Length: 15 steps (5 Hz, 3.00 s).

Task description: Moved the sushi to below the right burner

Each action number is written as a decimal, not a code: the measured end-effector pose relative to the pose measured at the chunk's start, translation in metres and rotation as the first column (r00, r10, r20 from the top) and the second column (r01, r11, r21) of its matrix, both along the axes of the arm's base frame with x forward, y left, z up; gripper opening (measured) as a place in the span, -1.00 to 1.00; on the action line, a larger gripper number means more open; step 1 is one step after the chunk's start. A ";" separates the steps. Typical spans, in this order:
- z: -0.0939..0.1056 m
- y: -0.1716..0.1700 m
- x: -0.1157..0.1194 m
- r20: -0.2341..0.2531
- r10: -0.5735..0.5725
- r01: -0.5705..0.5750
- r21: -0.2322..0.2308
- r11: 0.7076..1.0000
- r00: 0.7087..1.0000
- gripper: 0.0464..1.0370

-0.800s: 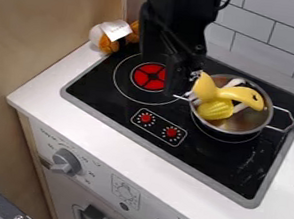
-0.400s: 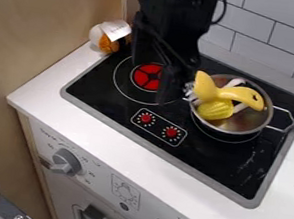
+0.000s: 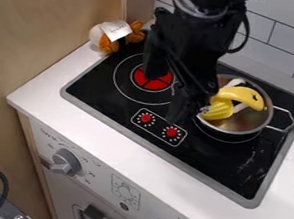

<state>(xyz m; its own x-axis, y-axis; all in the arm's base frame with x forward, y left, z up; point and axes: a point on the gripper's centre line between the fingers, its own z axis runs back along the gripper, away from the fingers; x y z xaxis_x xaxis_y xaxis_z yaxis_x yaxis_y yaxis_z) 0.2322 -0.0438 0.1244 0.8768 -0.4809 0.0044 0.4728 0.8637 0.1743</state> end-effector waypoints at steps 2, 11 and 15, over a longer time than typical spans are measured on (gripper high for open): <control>0.009 0.020 0.021 0.052 -0.121 0.122 -0.027 0.992 0.991 0.92; -0.035 0.128 0.085 0.259 -0.395 0.305 0.325 0.895 0.881 0.92; -0.038 0.142 0.096 0.326 -0.464 0.315 0.417 0.853 0.824 0.92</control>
<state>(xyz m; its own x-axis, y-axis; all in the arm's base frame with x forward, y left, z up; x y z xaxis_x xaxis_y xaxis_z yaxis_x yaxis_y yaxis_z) 0.3277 0.0983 0.0860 0.5686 -0.8178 0.0889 0.5797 0.4750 0.6621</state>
